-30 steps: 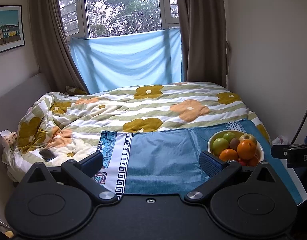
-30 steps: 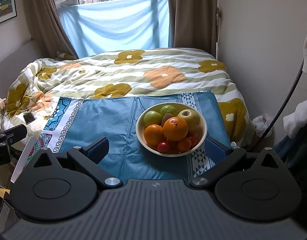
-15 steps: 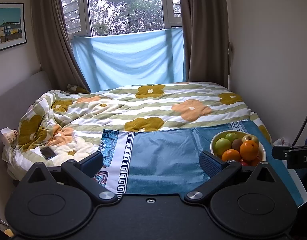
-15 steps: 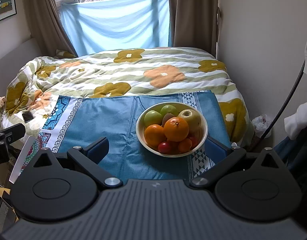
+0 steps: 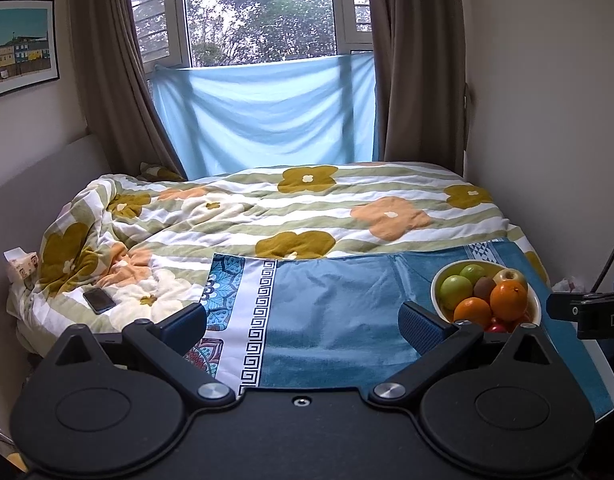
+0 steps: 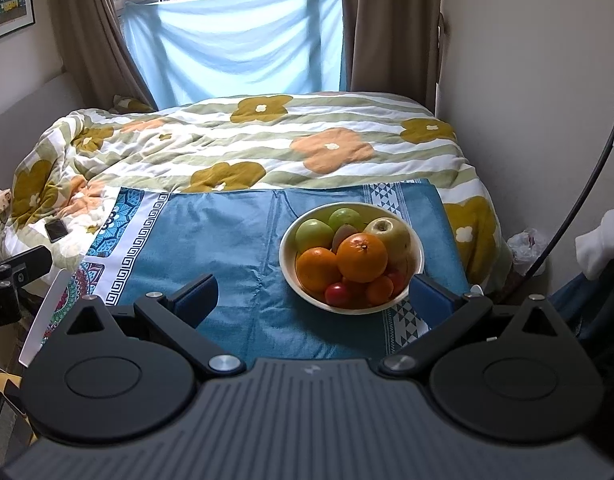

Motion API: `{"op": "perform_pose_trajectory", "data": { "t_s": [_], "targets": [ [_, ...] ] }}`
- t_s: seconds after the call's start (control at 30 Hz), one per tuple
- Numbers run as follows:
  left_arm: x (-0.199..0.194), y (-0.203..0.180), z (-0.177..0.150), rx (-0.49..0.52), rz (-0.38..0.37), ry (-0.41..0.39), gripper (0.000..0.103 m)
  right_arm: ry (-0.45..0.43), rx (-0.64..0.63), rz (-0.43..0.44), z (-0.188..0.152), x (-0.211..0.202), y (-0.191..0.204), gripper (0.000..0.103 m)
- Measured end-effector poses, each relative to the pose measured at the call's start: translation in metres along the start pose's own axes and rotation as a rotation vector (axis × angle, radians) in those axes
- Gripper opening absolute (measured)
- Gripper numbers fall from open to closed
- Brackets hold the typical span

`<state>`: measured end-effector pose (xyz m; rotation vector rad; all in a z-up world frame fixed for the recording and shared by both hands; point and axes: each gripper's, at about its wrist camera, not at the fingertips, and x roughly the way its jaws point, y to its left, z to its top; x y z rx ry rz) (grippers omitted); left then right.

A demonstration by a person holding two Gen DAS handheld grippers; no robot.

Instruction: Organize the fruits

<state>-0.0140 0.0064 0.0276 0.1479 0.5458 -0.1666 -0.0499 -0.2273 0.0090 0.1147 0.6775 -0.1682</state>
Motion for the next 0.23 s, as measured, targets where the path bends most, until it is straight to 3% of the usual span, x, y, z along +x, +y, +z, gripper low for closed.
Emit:
{"op": "perform_pose_trajectory", "data": {
  "t_s": [0.23],
  "targets": [
    [0.0095, 0.002, 0.0001, 0.004, 0.017, 0.006, 0.103, 0.009, -0.007, 0.001, 0.0057, 0.0074, 0.0026, 0.103]
  ]
}}
